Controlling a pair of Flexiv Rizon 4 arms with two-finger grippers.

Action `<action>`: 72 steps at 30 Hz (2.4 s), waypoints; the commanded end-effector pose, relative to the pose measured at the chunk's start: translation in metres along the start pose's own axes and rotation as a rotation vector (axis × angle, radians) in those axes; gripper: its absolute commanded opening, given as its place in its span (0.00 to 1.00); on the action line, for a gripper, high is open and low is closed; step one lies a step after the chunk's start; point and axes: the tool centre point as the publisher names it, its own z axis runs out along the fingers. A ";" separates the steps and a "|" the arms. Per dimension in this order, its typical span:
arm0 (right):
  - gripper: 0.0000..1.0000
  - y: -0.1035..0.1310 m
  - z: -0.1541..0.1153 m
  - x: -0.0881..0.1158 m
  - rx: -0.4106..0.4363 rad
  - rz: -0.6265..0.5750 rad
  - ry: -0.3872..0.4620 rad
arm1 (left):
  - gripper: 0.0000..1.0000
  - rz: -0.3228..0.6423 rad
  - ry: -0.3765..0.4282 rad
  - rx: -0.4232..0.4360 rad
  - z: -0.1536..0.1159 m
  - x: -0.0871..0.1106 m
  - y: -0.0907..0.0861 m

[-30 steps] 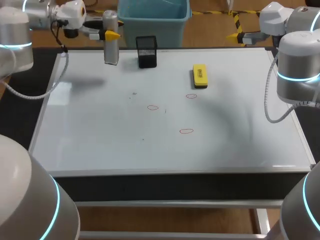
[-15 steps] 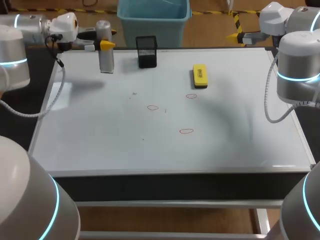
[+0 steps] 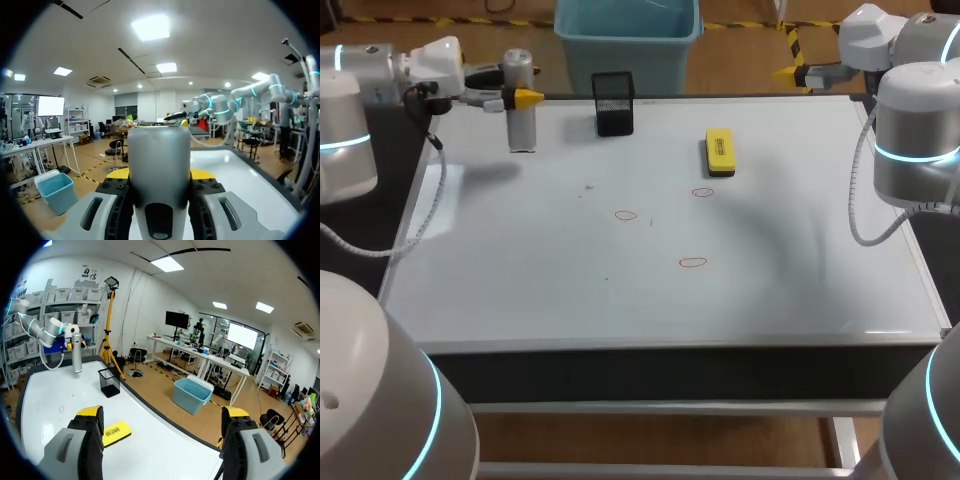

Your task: Pick up the inspection probe, press it on each red-marked spot on the whiteboard one by one, put down the probe, pick up the eraser, and wipe off all the red marks.

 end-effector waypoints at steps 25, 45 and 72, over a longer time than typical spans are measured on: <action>1.00 0.000 0.000 0.000 0.000 0.000 0.000 | 0.00 0.026 -0.550 0.069 -0.008 0.004 0.001; 1.00 0.015 0.052 0.049 0.236 -0.681 0.663 | 0.00 0.026 -0.550 0.069 -0.008 0.004 0.001; 1.00 -0.002 0.080 0.087 0.572 -1.520 1.126 | 0.00 0.026 -0.550 0.069 -0.008 0.004 0.001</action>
